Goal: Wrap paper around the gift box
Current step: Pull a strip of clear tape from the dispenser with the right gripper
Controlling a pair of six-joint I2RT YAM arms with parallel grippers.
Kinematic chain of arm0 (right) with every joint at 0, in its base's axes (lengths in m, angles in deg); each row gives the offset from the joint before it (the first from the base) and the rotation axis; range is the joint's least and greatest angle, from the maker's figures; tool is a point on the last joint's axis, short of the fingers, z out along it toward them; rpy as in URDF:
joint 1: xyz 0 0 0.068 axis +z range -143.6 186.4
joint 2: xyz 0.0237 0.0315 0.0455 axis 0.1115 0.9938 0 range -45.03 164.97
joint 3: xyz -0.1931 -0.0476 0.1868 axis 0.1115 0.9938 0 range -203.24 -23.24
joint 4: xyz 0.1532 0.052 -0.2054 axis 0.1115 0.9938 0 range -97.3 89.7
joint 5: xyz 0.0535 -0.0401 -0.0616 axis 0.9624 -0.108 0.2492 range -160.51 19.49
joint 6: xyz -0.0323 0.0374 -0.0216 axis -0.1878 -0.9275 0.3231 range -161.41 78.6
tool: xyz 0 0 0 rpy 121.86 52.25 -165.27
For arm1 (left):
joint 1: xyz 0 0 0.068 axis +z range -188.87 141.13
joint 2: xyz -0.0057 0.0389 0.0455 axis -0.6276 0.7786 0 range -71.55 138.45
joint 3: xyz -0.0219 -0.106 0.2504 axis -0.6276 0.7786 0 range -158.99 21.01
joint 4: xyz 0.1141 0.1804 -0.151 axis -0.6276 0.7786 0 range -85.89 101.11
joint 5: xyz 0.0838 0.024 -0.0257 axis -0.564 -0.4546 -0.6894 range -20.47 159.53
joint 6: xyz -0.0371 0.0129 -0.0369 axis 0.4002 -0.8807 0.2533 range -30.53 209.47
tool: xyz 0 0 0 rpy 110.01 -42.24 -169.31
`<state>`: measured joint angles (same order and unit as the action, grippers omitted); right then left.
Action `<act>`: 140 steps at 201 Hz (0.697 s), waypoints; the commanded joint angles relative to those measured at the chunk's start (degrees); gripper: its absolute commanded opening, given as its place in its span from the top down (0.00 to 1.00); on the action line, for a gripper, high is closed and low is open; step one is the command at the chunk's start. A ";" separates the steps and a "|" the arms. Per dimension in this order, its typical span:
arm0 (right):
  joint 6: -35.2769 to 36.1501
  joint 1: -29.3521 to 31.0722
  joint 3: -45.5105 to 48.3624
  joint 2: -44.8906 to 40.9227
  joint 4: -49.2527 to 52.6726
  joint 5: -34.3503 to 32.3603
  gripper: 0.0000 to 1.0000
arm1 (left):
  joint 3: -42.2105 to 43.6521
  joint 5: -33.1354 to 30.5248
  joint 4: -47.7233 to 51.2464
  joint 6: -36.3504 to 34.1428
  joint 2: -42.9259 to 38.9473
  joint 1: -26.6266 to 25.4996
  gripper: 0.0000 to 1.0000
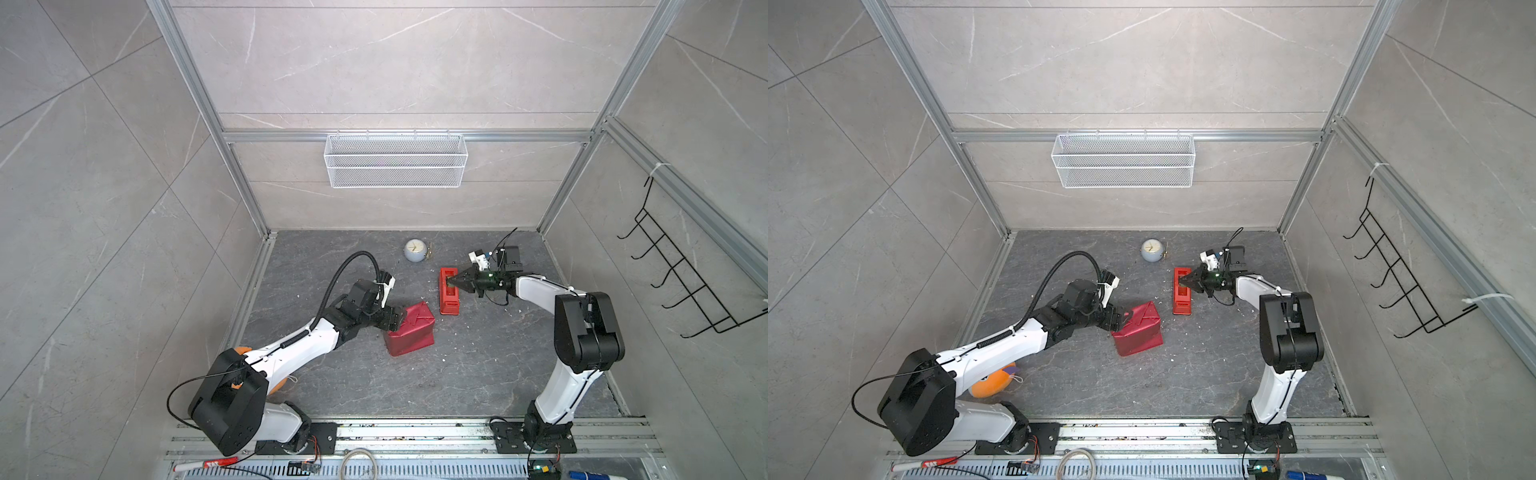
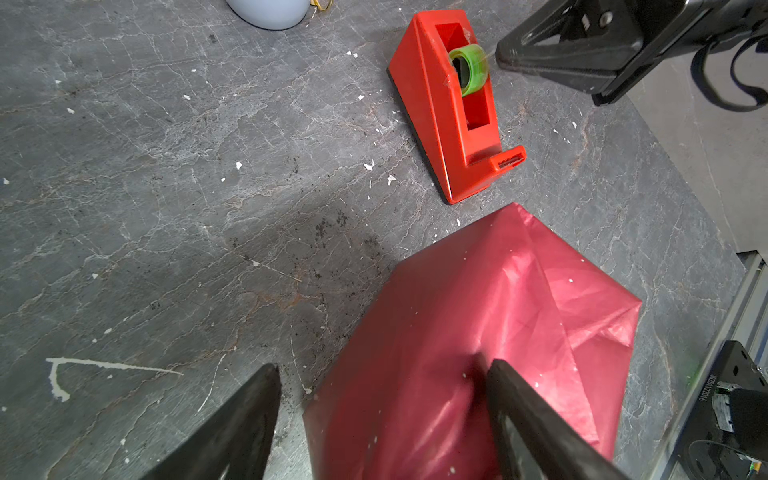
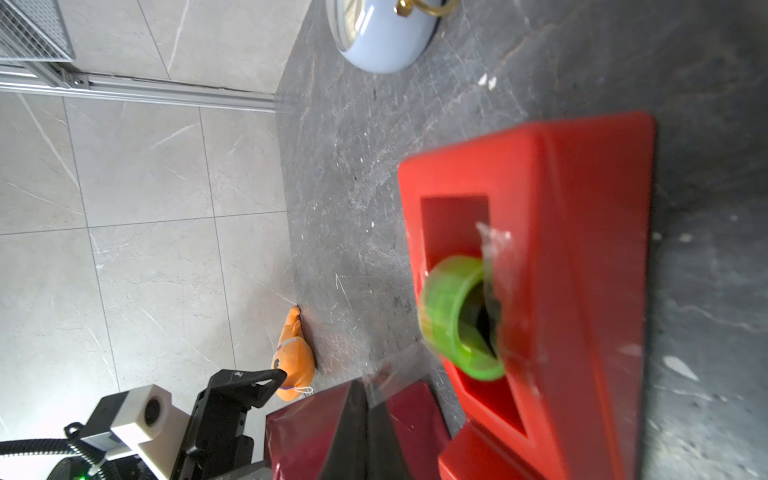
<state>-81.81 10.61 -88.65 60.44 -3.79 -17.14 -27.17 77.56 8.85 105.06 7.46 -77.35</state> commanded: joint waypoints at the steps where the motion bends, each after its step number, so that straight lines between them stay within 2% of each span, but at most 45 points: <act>1: -1.48 0.10 -1.77 -1.57 -1.16 1.85 1.00 | 1.00 -0.56 3.93 -1.09 -0.71 -0.26 0.21; 33: -1.60 0.11 -2.47 -0.51 -0.81 1.39 1.00 | 0.81 -0.47 4.09 -1.27 -0.43 -0.22 0.21; 75: -2.50 0.09 -8.43 -1.94 2.00 -0.21 1.00 | 0.90 -0.65 4.14 -1.31 -0.25 -0.26 0.21; 140: -2.91 0.16 -7.02 -3.29 1.66 -0.20 1.00 | 0.63 -0.73 4.08 -1.78 0.10 -0.27 0.21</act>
<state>-83.93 10.61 -95.53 60.37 -1.54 -18.24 -27.17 77.37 8.82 105.00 7.46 -77.39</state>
